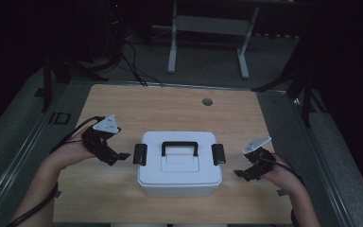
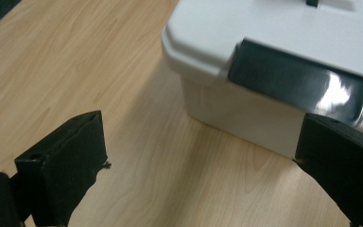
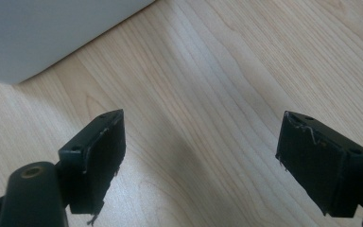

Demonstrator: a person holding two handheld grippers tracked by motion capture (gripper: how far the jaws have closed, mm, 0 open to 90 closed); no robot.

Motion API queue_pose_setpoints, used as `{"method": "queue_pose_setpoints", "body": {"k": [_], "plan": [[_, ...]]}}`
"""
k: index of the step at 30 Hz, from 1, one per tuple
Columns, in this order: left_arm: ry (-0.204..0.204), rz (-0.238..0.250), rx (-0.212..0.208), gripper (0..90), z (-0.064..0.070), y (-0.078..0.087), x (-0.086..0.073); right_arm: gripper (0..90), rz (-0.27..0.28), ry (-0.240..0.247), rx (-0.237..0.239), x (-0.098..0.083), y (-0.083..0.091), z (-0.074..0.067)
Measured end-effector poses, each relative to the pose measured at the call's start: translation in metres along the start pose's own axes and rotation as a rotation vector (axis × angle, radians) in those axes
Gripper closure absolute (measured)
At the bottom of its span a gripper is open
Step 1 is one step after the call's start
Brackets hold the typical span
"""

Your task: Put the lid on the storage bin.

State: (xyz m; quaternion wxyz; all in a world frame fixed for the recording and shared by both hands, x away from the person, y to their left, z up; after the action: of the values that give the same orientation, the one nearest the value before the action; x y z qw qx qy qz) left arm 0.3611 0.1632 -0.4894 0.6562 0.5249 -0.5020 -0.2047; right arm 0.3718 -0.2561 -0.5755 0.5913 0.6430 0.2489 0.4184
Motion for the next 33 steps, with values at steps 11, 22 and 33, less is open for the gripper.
{"method": "queue_pose_setpoints", "body": {"k": [11, 22, 33], "plan": [[0.059, 0.021, 0.006, 2.7, -0.009, -0.003, -0.031, 16.0, 0.035, -0.027, -0.008, 0.000, -0.002, 0.003], [0.091, 0.047, 0.005, 2.7, -0.009, -0.012, -0.054, 15.9, 0.050, -0.040, -0.006, -0.003, -0.006, 0.003], [0.114, 0.063, -0.032, 2.7, -0.006, -0.021, -0.075, 15.6, 0.069, -0.065, 0.002, -0.009, -0.014, 0.003]]}}
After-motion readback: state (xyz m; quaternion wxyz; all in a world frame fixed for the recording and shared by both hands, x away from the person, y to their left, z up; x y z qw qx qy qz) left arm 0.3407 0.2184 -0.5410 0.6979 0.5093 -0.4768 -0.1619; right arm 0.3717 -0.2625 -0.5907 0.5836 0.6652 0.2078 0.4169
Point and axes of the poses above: each handheld gripper's, and its own axes: y roughly backward along the jaws, x roughly out of its top, z roughly to its right, the point moved 10 cm from there along -y, roughly forward along the jaws, and after that the axes turned 15 degrees about -z, right-handed, at the moved point
